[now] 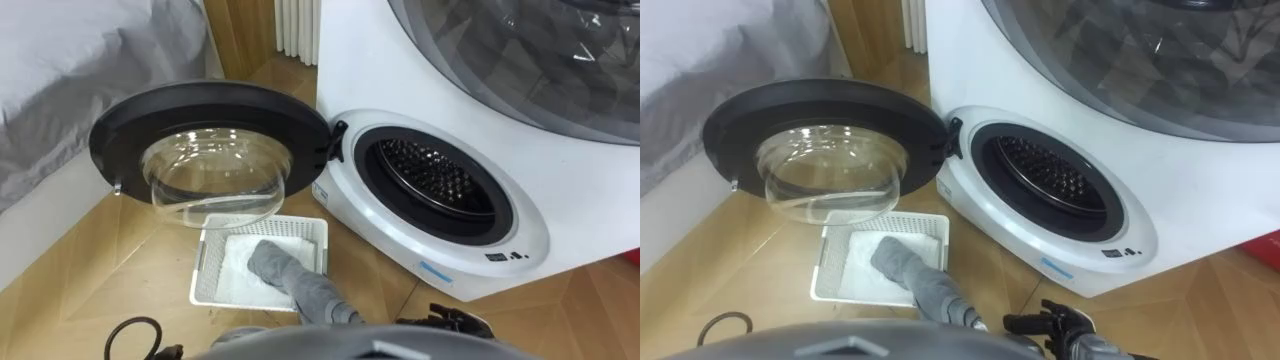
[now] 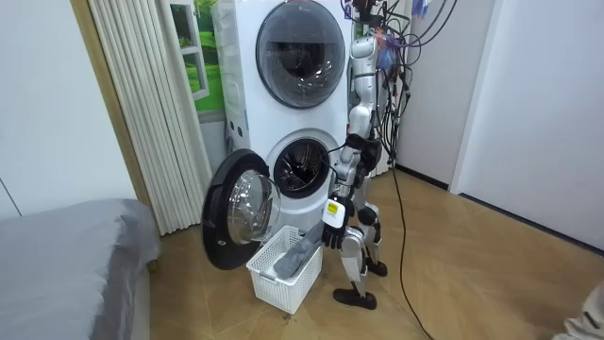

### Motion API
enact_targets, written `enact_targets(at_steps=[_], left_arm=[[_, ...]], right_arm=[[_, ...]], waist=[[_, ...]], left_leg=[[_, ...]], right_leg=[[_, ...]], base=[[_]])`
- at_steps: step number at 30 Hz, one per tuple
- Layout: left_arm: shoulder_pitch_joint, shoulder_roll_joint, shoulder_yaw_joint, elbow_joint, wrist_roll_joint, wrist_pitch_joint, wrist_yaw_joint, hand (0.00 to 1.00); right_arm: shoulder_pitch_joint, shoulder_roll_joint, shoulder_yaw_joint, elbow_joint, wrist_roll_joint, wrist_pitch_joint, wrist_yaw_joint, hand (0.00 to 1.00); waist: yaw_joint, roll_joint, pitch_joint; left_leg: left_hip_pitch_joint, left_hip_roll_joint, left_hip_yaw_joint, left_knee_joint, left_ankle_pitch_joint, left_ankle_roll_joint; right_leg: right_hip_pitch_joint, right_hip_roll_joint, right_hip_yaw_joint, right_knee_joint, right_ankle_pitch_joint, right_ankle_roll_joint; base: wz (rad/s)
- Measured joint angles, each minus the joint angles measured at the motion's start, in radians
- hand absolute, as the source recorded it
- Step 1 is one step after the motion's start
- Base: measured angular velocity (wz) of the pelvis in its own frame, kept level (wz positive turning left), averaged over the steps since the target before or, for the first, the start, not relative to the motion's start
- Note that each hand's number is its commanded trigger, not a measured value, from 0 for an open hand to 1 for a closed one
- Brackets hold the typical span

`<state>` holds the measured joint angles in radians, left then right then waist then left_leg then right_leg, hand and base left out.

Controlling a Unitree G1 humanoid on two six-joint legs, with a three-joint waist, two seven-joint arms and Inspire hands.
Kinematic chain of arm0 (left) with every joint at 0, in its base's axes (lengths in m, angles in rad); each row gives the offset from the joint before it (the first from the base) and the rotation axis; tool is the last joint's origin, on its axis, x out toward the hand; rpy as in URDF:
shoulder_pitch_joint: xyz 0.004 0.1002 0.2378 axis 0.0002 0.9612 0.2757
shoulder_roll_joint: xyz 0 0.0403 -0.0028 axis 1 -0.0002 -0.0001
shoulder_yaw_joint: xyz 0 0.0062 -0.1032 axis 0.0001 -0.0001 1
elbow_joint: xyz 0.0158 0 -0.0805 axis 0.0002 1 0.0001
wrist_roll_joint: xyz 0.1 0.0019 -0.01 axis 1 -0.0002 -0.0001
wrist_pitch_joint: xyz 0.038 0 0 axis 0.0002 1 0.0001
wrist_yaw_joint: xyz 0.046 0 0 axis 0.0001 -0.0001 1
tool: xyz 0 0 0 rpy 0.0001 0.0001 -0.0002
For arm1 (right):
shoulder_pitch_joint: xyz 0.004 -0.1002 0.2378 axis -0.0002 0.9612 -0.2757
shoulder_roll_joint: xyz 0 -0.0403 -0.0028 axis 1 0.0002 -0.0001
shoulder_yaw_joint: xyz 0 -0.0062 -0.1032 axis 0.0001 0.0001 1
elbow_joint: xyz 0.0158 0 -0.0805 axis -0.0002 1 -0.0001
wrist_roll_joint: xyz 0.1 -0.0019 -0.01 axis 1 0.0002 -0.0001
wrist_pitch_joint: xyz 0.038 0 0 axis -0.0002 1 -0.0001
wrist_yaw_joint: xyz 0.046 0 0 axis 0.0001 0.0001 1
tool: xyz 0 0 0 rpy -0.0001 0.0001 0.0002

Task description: Put towel into washing machine

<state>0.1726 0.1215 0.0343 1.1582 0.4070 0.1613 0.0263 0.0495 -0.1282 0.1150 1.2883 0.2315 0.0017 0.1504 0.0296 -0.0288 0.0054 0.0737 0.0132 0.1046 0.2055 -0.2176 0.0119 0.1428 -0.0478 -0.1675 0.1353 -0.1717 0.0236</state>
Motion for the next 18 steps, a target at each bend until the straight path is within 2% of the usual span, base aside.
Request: enact_targets(at_steps=[11, 17, 18], left_arm=[[-0.001, 0.0, 0.0, 0.0, 0.0, -0.017, 0.002, 0.0], [-0.018, 0.001, 0.0, -0.014, 0.002, -0.021, 0.002, 0.0], [-0.026, 0.004, 0.0, -0.02, 0.001, -0.031, 0.004, 0.0]], right_arm=[[-0.01, 0.0, 0.001, 0.005, -0.006, 0.0, 0.027, 0.0], [-0.026, -0.001, 0.003, 0.006, -0.007, 0.0, 0.037, 0.0], [-0.029, 0.0, 0.004, 0.006, -0.007, 0.0, 0.037, 0.0]], waist=[[0.0, -0.001, -0.0001], [-0.003, -0.004, -0.0005], [-0.004, -0.004, 0.002]], left_leg=[[-0.011, 0.0, 0.0, 0.002, 0.0, 0.0], [-0.067, 0.002, -0.013, 0.033, -0.003, 0.002], [-0.073, 0.001, -0.017, 0.035, -0.003, 0.002]], right_leg=[[-0.012, 0.0, 0.0, 0.0, 0.0, 0.0], [-0.059, 0.0, -0.007, 0.017, 0.0, -0.001], [-0.064, -0.001, -0.012, 0.017, 0.0, -0.001]], base=[[0.0], [0.04], [0.1]])
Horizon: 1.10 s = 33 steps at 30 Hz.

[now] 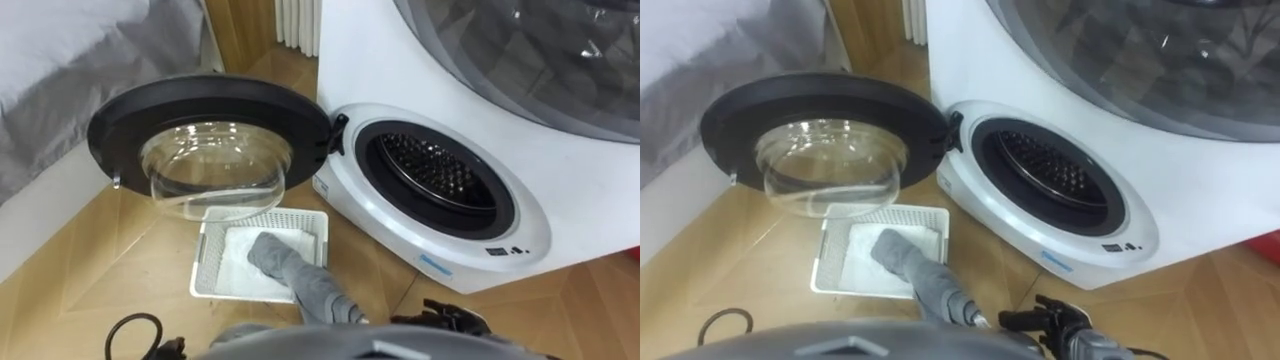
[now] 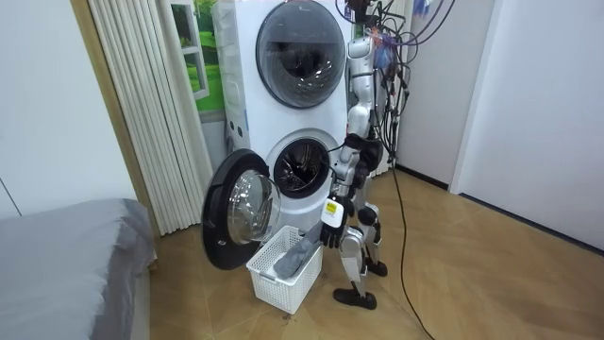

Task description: Put towel into washing machine

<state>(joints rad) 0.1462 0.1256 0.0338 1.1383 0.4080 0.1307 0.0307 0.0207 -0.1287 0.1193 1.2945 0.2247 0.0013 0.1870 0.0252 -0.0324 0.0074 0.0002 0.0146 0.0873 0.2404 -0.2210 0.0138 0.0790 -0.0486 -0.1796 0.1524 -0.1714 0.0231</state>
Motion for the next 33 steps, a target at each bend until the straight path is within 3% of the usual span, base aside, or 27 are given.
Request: enact_targets(at_steps=[7, 9, 13, 17, 21, 23, 24, 25, 28, 33], left_arm=[[-0.073, 0.006, -0.001, -0.017, -0.002, -0.096, 0.081, 0.0], [-0.129, -0.002, -0.009, -0.011, -0.003, -0.138, 0.104, 0.0], [-0.201, -0.006, -0.076, 0.018, -0.003, -0.207, 0.119, 0.0], [-0.278, -0.023, -0.139, 0.071, 0.006, -0.248, 0.143, 0.0], [-0.348, -0.044, -0.211, 0.118, 0.019, -0.285, 0.163, 0.0], [-0.377, -0.046, -0.227, 0.133, 0.019, -0.292, 0.166, 0.0], [-0.401, -0.045, -0.24, 0.14, 0.024, -0.292, 0.174, 0.0], [-0.428, -0.044, -0.246, 0.14, 0.029, -0.294, 0.182, 0.0], [-0.491, -0.043, -0.266, 0.144, 0.063, -0.306, 0.206, 0.0], [-0.578, -0.044, -0.302, 0.135, 0.149, -0.308, 0.257, 0.0]], right_arm=[[-0.04, -0.001, 0.036, 0.023, -0.005, -0.026, 0.0, 0.0], [-0.062, 0.0, 0.056, 0.03, -0.01, -0.035, 0.003, 0.0], [-0.113, 0.003, 0.066, 0.042, -0.047, -0.052, 0.016, 0.0], [-0.165, 0.007, 0.102, 0.038, -0.069, -0.079, 0.009, 0.0], [-0.227, 0.008, 0.135, 0.033, -0.134, -0.1, -0.022, 0.0], [-0.254, 0.014, 0.136, 0.03, -0.16, -0.113, -0.041, 0.0], [-0.275, 0.019, 0.136, 0.023, -0.174, -0.118, -0.051, 0.0], [-0.297, 0.024, 0.136, 0.021, -0.187, -0.126, -0.062, 0.0], [-0.327, 0.03, 0.146, -0.021, -0.193, -0.137, -0.084, 0.0], [-0.336, 0.047, 0.193, -0.127, -0.188, -0.137, -0.12, 0.0]], waist=[[-0.005, 0.001, 0.0024], [-0.006, 0.005, 0.006], [-0.018, 0.008, 0.0092], [-0.023, 0.014, 0.0154], [-0.024, 0.031, 0.0331], [-0.023, 0.03, 0.038], [-0.026, 0.026, 0.0467], [-0.032, 0.019, 0.0614], [-0.043, 0.006, 0.0706], [-0.057, 0.006, 0.073]], left_leg=[[-0.084, -0.001, -0.017, 0.025, 0.001, 0.001], [-0.116, -0.003, -0.024, 0.035, 0.009, 0.004], [-0.156, -0.005, -0.021, 0.035, 0.014, 0.007], [-0.22, -0.006, -0.019, 0.043, 0.022, 0.009], [-0.294, -0.003, -0.022, 0.064, 0.028, 0.012], [-0.331, -0.003, -0.021, 0.069, 0.032, 0.013], [-0.359, -0.002, -0.021, 0.082, 0.033, 0.014], [-0.392, -0.005, -0.017, 0.104, 0.033, 0.014], [-0.496, -0.006, -0.013, 0.158, 0.033, 0.014], [-0.688, 0.008, -0.005, 0.282, 0.031, 0.016]], right_leg=[[-0.062, 0.0, -0.018, 0.005, 0.003, -0.004], [-0.097, -0.004, -0.028, 0.019, 0.004, -0.005], [-0.147, -0.008, -0.025, 0.033, 0.004, -0.004], [-0.222, -0.013, -0.024, 0.061, 0.004, -0.004], [-0.33, -0.02, -0.023, 0.14, 0.003, -0.004], [-0.391, -0.025, -0.022, 0.189, 0.002, -0.004], [-0.441, -0.031, -0.022, 0.247, -0.002, -0.01], [-0.486, -0.04, -0.018, 0.294, -0.007, -0.016], [-0.59, -0.043, 0.012, 0.345, -0.009, -0.019], [-0.739, -0.037, 0.022, 0.383, -0.01, -0.019]], base=[[0.09], [0.09], [-0.02], [-0.03], [-0.09], [-0.11], [0.0], [0.03], [0.02], [-0.05]])
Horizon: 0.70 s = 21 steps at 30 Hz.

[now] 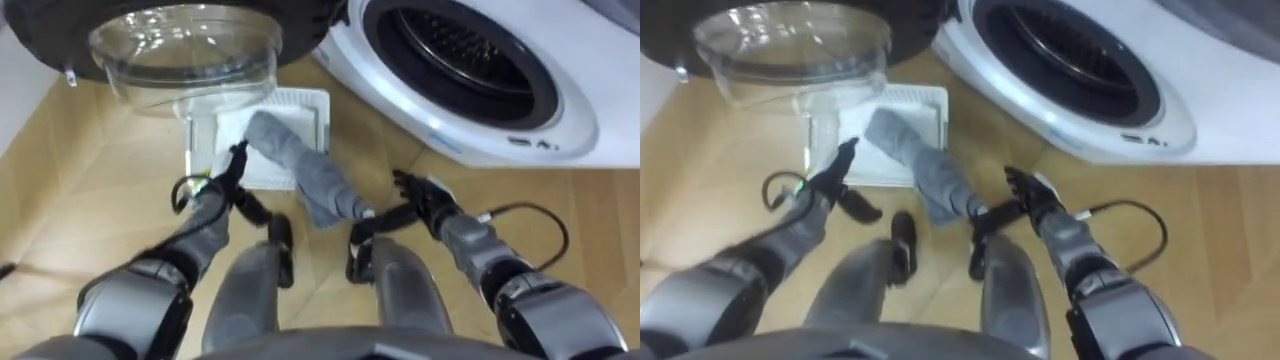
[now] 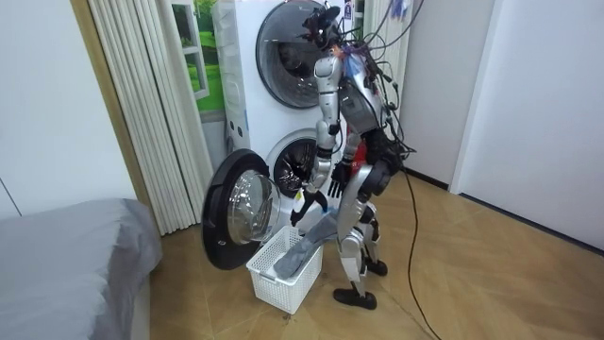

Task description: Put towel into washing machine

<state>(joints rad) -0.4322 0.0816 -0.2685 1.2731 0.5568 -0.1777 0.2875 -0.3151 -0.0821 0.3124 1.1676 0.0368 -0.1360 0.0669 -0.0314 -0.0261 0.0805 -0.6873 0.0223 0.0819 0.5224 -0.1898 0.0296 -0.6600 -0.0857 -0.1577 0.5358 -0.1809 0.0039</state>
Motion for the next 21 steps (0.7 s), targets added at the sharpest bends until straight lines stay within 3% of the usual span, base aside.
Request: enact_targets(at_steps=[4, 10, 16, 21], left_arm=[[-0.08, 0.011, -0.083, -0.001, 0.006, -0.003, 0.035, 0.0], [-0.131, 0.023, -0.144, -0.001, 0.034, -0.004, 0.069, 0.0], [-0.174, 0.028, -0.207, -0.001, 0.098, -0.004, 0.124, 0.0], [-0.221, 0.039, -0.251, -0.007, 0.115, -0.02, 0.147, 0.0]], right_arm=[[-0.036, 0.009, 0.062, -0.056, 0.002, 0.005, -0.002, 0.0], [-0.095, 0.017, 0.117, -0.106, 0.038, 0.004, -0.003, 0.0], [-0.13, 0.019, 0.149, -0.142, 0.077, -0.017, 0.005, 0.0], [-0.151, 0.015, 0.175, -0.175, 0.133, -0.03, 0.032, 0.0]], waist=[[-0.008, 0.001, 0.01], [-0.039, 0.003, 0.0185], [-0.071, 0.002, 0.0184], [-0.104, 0.002, 0.0181]], left_leg=[[-0.155, 0.018, 0.003, 0.118, -0.012, 0.003], [-0.365, 0.038, 0.002, 0.349, -0.092, -0.004], [-0.519, 0.069, 0.01, 0.463, -0.09, -0.01], [-0.587, 0.074, 0.001, 0.507, -0.09, -0.015]], right_leg=[[-0.148, 0.001, 0.021, 0.099, -0.026, -0.011], [-0.376, 0.007, 0.058, 0.345, -0.103, -0.037], [-0.54, 0.019, 0.07, 0.455, -0.1, -0.047], [-0.609, 0.024, 0.067, 0.504, -0.101, -0.062]], base=[[-0.04], [-0.1], [-0.13], [-0.01]])
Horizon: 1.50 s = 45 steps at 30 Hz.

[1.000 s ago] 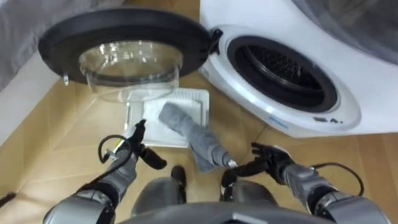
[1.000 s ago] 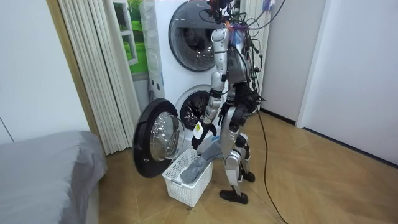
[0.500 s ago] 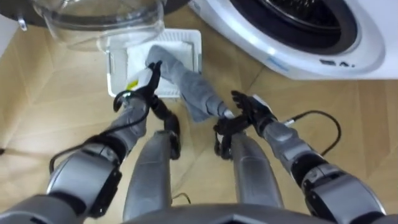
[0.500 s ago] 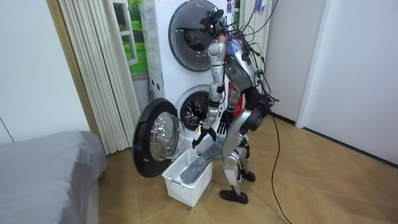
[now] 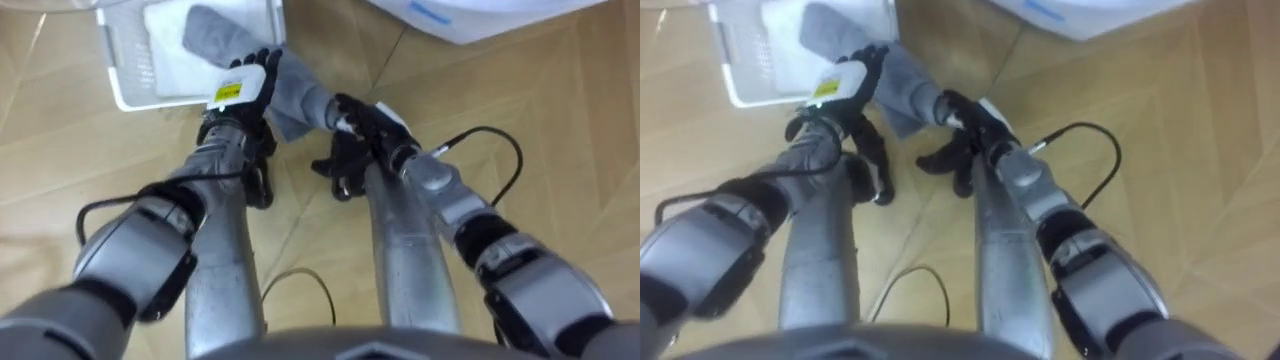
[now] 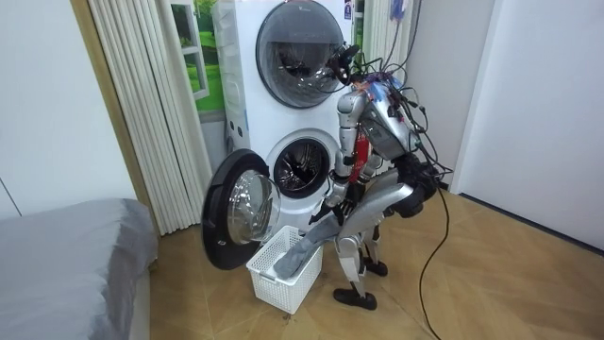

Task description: Put towel into washing machine

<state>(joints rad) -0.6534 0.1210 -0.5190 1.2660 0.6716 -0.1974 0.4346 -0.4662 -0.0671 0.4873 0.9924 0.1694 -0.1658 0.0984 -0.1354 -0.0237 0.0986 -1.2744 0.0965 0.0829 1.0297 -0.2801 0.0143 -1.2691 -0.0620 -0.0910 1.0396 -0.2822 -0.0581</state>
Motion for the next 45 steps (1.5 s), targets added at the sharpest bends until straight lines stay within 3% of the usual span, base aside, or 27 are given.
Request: enact_targets(at_steps=[4, 15, 23, 28, 29, 30, 31, 33, 34, 39, 45], left_arm=[[-0.026, 0.015, -0.036, 0.0, 0.0, -0.004, 0.021, 0.0], [-0.055, 0.024, -0.082, 0.0, 0.066, -0.006, 0.087, 0.0], [-0.096, 0.02, -0.092, 0.005, 0.075, -0.004, 0.076, 0.0], [-0.093, 0.03, -0.148, 0.014, 0.074, 0.006, 0.006, 0.0], [-0.094, 0.031, -0.154, 0.014, 0.071, 0.007, -0.003, 0.13], [-0.094, 0.031, -0.16, 0.013, 0.067, 0.009, -0.022, 0.45], [-0.094, 0.032, -0.169, 0.013, 0.067, 0.01, -0.04, 0.67], [-0.093, 0.033, -0.176, 0.013, 0.066, 0.01, -0.071, 0.85], [-0.094, 0.036, -0.19, 0.013, 0.064, 0.012, -0.085, 1.0], [-0.114, 0.058, -0.209, 0.014, 0.055, 0.012, -0.165, 1.0], [-0.128, 0.083, -0.215, 0.012, -0.013, 0.032, -0.298, 1.0]], right_arm=[[-0.014, -0.001, 0.012, -0.004, 0.026, -0.01, 0.014, 0.0], [-0.033, 0.0, 0.048, -0.018, 0.079, -0.022, 0.014, 0.0], [-0.087, -0.001, 0.038, -0.025, 0.084, -0.021, 0.013, 0.0], [-0.123, -0.003, 0.038, -0.025, 0.109, -0.02, 0.014, 0.0], [-0.127, -0.004, 0.038, -0.025, 0.112, -0.02, 0.014, 0.0], [-0.132, -0.009, 0.038, -0.025, 0.121, -0.02, 0.014, 0.0], [-0.134, -0.013, 0.038, -0.025, 0.133, -0.02, 0.014, 0.0], [-0.136, -0.016, 0.038, -0.025, 0.148, -0.02, 0.016, 0.0], [-0.14, -0.016, 0.037, -0.025, 0.163, -0.019, 0.02, 0.0], [-0.162, -0.013, 0.037, -0.025, 0.181, -0.019, 0.052, 0.0], [-0.162, -0.015, 0.028, -0.025, 0.175, -0.015, 0.056, 0.0]], waist=[[-0.007, 0.0, 0.0], [-0.023, 0.001, 0.0003], [-0.031, 0.001, 0.0007], [-0.054, 0.001, 0.0013], [-0.055, 0.001, 0.0014], [-0.056, 0.001, 0.0015], [-0.056, 0.001, 0.0016], [-0.056, 0.0, 0.0025], [-0.057, 0.0, 0.0031], [-0.064, -0.007, 0.0095], [-0.084, -0.008, 0.0097]], left_leg=[[-0.025, 0.013, -0.001, 0.016, -0.007, -0.012], [-0.059, 0.024, -0.003, 0.032, -0.026, -0.027], [-0.102, 0.031, -0.001, 0.051, -0.037, -0.03], [-0.113, 0.032, -0.01, 0.05, -0.042, -0.038], [-0.116, 0.032, -0.012, 0.05, -0.043, -0.04], [-0.122, 0.032, -0.014, 0.05, -0.043, -0.04], [-0.129, 0.033, -0.016, 0.049, -0.043, -0.04], [-0.137, 0.033, -0.018, 0.046, -0.043, -0.039], [-0.141, 0.033, -0.018, 0.044, -0.043, -0.039], [-0.147, 0.034, -0.014, 0.043, -0.047, -0.036], [-0.145, 0.035, -0.012, 0.028, -0.048, -0.035]], right_leg=[[-0.028, 0.014, 0.001, 0.01, 0.007, -0.021], [-0.066, 0.015, -0.012, 0.032, -0.016, -0.048], [-0.114, 0.021, -0.007, 0.054, -0.026, -0.054], [-0.12, 0.025, -0.012, 0.05, -0.03, -0.056], [-0.123, 0.025, -0.013, 0.049, -0.03, -0.056], [-0.128, 0.026, -0.015, 0.047, -0.03, -0.056], [-0.133, 0.027, -0.017, 0.044, -0.03, -0.056], [-0.138, 0.027, -0.02, 0.039, -0.03, -0.056], [-0.142, 0.028, -0.019, 0.037, -0.031, -0.055], [-0.149, 0.029, -0.015, 0.034, -0.034, -0.053], [-0.148, 0.032, -0.014, 0.016, -0.033, -0.052]], base=[[-0.1], [-0.01], [-0.02], [0.0], [0.0], [0.0], [0.0], [0.0], [0.0], [0.0], [0.0]])
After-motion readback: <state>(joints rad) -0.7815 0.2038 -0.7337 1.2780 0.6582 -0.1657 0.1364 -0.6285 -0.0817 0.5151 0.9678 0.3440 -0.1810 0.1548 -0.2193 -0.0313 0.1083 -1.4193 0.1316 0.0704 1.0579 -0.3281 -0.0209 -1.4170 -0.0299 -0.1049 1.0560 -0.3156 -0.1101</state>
